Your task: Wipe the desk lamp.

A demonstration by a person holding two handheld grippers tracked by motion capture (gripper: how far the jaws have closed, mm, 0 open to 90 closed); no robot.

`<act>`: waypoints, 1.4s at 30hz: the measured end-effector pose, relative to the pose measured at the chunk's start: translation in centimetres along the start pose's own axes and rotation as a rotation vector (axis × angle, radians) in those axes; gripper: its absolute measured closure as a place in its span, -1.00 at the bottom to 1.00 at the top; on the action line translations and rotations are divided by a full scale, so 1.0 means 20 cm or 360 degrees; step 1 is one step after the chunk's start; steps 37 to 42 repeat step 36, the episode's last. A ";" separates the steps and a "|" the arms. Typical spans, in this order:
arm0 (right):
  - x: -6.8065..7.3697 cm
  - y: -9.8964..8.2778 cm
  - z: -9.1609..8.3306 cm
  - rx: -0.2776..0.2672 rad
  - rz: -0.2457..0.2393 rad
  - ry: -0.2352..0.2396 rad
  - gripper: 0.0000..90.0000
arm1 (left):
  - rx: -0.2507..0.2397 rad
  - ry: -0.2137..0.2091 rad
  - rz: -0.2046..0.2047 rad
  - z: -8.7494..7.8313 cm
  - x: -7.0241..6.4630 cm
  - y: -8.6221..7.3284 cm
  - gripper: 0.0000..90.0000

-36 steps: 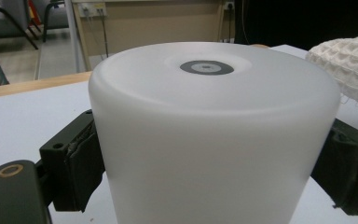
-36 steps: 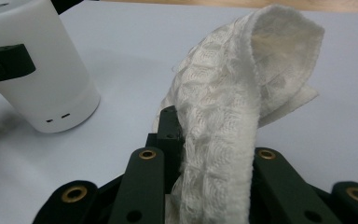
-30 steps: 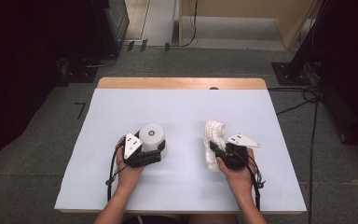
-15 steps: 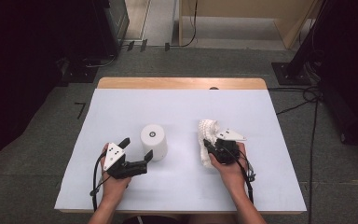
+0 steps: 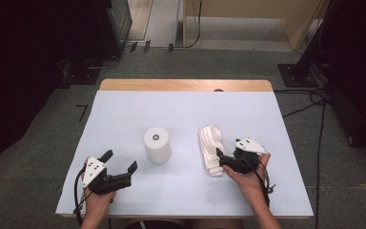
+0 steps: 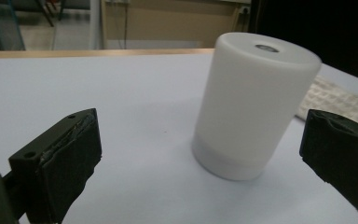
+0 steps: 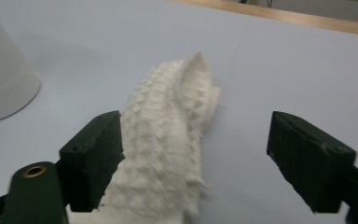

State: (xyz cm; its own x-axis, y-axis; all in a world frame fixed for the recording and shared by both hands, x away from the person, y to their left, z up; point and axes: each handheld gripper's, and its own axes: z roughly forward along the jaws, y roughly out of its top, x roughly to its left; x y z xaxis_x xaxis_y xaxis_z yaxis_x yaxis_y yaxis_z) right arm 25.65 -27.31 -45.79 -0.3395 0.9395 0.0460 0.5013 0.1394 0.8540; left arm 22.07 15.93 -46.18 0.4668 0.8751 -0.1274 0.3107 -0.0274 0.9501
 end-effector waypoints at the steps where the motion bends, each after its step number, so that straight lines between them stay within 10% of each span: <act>1: -0.03 -0.01 -0.03 -0.0014 0.0008 -0.0007 -0.66 | 0.0001 0.0014 0.0004 -0.01 0.02 0.00 -1.00; 10: -0.31 -0.16 -0.26 -0.0054 0.0113 -0.0085 -0.87 | 0.0049 0.0188 0.0065 -0.13 0.15 -0.05 -1.00; 23: -0.59 -0.38 -0.51 0.0024 0.0219 -0.0217 -1.00 | 0.0138 0.0274 -0.0021 -0.23 0.31 -0.10 -1.00; 42: -0.62 -0.43 -0.51 0.0049 0.0252 -0.0230 -1.00 | 0.0170 0.0256 -0.0016 -0.20 0.29 -0.11 -1.00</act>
